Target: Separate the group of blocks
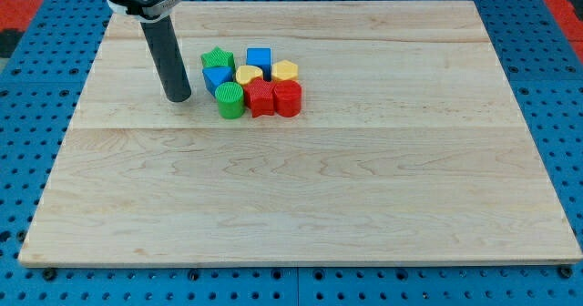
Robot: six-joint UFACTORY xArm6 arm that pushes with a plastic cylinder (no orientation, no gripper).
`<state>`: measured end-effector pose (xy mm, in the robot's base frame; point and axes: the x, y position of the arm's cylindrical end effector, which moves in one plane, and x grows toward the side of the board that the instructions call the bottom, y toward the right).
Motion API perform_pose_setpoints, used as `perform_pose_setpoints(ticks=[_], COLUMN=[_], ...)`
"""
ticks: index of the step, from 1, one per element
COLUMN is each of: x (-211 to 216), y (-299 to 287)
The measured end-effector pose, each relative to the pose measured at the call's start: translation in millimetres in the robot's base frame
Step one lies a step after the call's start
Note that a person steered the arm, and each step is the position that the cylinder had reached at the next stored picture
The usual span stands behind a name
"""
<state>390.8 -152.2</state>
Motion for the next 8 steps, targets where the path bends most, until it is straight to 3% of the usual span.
perform_pose_setpoints(ticks=[2,3,4,5,6,7,8], x=[10.1,79.7,93.2,96.0,82.7,-15.9,-76.2], y=[14.1,-5.1,53.1,157.9,268.8,267.8,210.2])
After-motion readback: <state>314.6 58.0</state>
